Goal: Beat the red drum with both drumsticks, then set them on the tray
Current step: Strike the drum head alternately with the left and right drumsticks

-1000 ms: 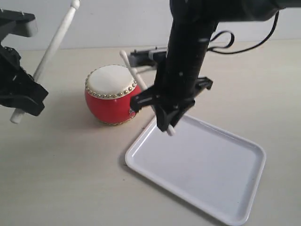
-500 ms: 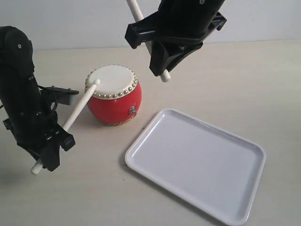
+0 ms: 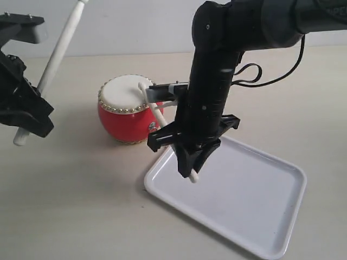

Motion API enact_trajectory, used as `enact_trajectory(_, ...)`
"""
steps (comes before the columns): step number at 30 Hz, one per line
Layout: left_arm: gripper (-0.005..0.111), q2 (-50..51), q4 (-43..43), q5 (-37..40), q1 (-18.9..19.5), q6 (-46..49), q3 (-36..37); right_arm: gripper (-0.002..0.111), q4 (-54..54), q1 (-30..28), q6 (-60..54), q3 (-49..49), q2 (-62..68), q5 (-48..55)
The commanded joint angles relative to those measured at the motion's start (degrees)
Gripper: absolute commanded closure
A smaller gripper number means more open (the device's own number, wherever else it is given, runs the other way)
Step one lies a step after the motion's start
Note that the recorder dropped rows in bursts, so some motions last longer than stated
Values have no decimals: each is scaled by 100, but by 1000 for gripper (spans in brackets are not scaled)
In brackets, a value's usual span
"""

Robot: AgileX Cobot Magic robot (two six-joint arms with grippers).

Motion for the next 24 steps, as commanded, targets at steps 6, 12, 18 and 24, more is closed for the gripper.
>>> enact_trajectory(6, 107, 1413, -176, -29, -11, 49, -6, 108, 6, -11, -76, -1035, -1486, -17)
enact_trajectory(12, 107, 2881, -190, 491, -11, 84, -212, 108, -109, -11, -54, -1154, -2111, -17)
enact_trajectory(18, 107, 2890, -360, 703, -11, 170, -511, 108, -317, -11, -1, -1134, -1986, -17)
enact_trajectory(24, 107, 1482, -382, 703, 0, 190, -526, 108, -281, 5, -1, -906, -1122, -17)
